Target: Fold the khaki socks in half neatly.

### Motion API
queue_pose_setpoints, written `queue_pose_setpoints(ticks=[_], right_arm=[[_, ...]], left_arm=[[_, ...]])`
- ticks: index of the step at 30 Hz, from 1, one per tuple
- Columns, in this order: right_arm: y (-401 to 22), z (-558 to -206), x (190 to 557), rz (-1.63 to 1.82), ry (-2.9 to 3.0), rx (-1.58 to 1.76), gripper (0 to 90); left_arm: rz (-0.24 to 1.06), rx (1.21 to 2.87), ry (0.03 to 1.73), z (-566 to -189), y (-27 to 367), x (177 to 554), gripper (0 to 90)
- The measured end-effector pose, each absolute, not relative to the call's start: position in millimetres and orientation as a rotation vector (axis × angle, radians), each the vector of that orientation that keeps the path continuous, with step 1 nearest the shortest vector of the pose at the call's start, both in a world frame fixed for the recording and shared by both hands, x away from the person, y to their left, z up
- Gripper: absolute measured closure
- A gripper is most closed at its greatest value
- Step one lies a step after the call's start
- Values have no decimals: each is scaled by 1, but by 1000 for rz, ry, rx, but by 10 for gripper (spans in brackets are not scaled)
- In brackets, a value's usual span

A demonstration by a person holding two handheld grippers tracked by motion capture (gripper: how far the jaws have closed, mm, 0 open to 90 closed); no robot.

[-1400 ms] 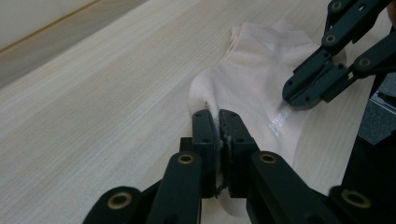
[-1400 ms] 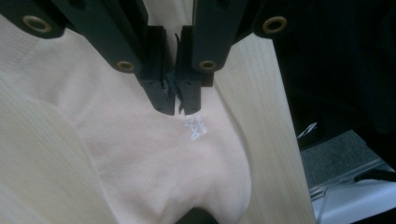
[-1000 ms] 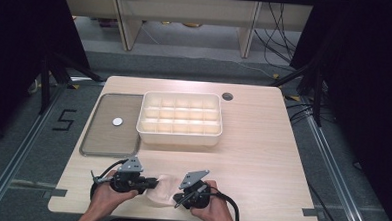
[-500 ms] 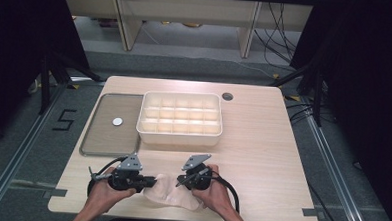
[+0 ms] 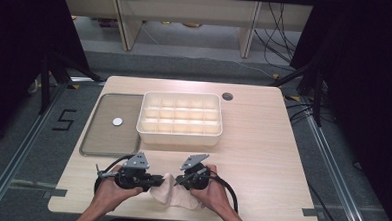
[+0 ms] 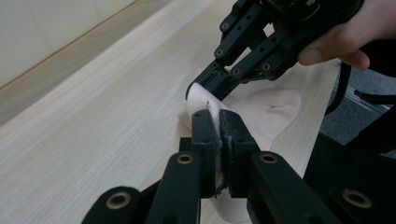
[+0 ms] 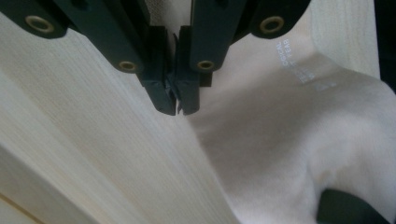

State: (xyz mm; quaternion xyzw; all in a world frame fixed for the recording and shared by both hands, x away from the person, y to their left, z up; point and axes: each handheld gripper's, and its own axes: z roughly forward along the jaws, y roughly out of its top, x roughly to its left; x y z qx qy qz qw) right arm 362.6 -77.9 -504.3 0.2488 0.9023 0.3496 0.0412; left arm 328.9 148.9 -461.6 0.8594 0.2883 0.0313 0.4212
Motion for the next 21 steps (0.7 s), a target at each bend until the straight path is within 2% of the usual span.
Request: queue_pose_setpoints(ticks=[10,14,21], right_arm=[[-119,-488,360,1084,2705,862,867],[-123,-500,358,1053,2750,876,869],[-123,-501,360,1061,2752,891,869]], left_arm=[[63,2146,725,-461,144,330,848],[54,2148,724,-459,138,332,848],[25,2136,707,-459,120,338,848]])
